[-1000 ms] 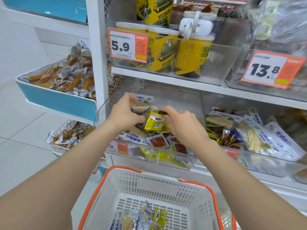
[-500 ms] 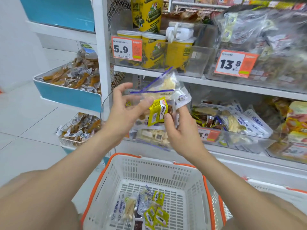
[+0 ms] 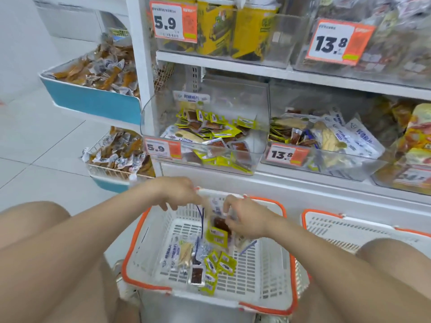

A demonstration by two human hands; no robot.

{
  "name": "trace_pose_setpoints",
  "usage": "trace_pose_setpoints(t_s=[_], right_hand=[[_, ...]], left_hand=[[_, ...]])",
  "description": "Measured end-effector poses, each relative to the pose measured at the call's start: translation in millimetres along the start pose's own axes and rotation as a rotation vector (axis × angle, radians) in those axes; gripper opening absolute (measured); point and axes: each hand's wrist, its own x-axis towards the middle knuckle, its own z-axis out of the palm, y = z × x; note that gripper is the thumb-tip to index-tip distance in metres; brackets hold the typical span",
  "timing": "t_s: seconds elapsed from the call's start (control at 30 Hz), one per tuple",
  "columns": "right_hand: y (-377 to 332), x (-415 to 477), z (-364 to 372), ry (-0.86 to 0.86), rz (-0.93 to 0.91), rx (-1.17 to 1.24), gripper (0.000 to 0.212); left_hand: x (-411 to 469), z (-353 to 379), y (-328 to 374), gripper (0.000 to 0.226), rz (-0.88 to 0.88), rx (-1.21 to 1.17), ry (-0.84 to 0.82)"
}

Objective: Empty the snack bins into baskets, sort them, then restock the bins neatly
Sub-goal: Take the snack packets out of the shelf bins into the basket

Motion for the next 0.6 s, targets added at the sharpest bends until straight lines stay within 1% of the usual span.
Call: trace_pose_setpoints(t_s=[0.03, 0.07, 0.1, 0.13, 0.17, 0.23, 0.27, 0.3, 0.33, 0.37, 0.4, 0.43, 0.47, 0.53, 0.57, 0.6], right_hand=[[-1.0, 3.7, 3.3, -0.028, 0.0, -0.044, 0.039], [-2.5, 6.7, 2.3, -0.035, -0.007, -0.081, 0.047], [-4.4, 11.6, -1.2, -0.003, -0.026, -0.105, 0.051], [-9.7, 14.5, -9.8, 0.051, -0.048, -0.115, 0.049], [-16.0, 16.5, -20.8, 0.125, -0.076, -0.088, 0.043], [-25.9, 22.7, -45.5, 0.307, -0.146, 0.034, 0.028], [-32.0, 23.8, -60.6, 0.402, -0.172, 0.1, 0.022], [-35.1, 26.3, -75.6, 0.501, -0.202, 0.144, 0.019], [-34.3, 30.9, -90.0, 0.599, -0.232, 0.14, 0.018], [-29.2, 38.6, -102.7, 0.669, -0.239, 0.098, 0.018], [-22.1, 48.2, -112.8, 0.699, -0.207, 0.032, 0.02], [-13.8, 58.8, -120.3, 0.692, -0.147, -0.034, 0.021], [-5.9, 68.8, -125.7, 0.659, -0.065, -0.061, 0.022], [2.5, 86.5, -132.4, 0.559, 0.085, 0.02, 0.02], [3.3, 94.4, -134.8, 0.491, 0.132, 0.065, 0.024], [3.4, 102.9, -136.9, 0.409, 0.154, 0.066, 0.035]], left_hand=[[1.4, -4.6, 2.6, 0.035, 0.038, 0.004, 0.028], [3.9, -10.7, 4.7, 0.033, 0.099, 0.036, 0.104], [5.4, -17.3, 7.2, 0.028, 0.175, 0.073, 0.229], [7.1, -24.3, 9.3, 0.021, 0.249, 0.081, 0.384], [7.3, -31.8, 12.3, 0.015, 0.311, 0.061, 0.545], [12.8, -49.8, 17.1, 0.014, 0.372, 0.022, 0.837], [16.2, -59.9, 18.9, 0.013, 0.374, 0.009, 0.937], [22.6, -69.7, 19.3, 0.013, 0.36, 0.0, 0.995], [31.7, -79.4, 18.1, 0.013, 0.324, 0.015, 1.005], [40.0, -87.9, 18.1, 0.015, 0.253, 0.054, 0.972], [48.9, -95.5, 17.4, 0.022, 0.146, 0.093, 0.897], [55.9, -101.8, 17.8, 0.029, 0.032, 0.105, 0.798], [61.9, -107.0, 18.8, 0.032, -0.051, 0.093, 0.698], [71.7, -114.7, 22.1, 0.033, -0.119, 0.066, 0.537], [76.4, -118.6, 22.8, 0.031, -0.125, 0.05, 0.499], [82.3, -121.9, 22.8, 0.03, -0.122, 0.029, 0.485]])
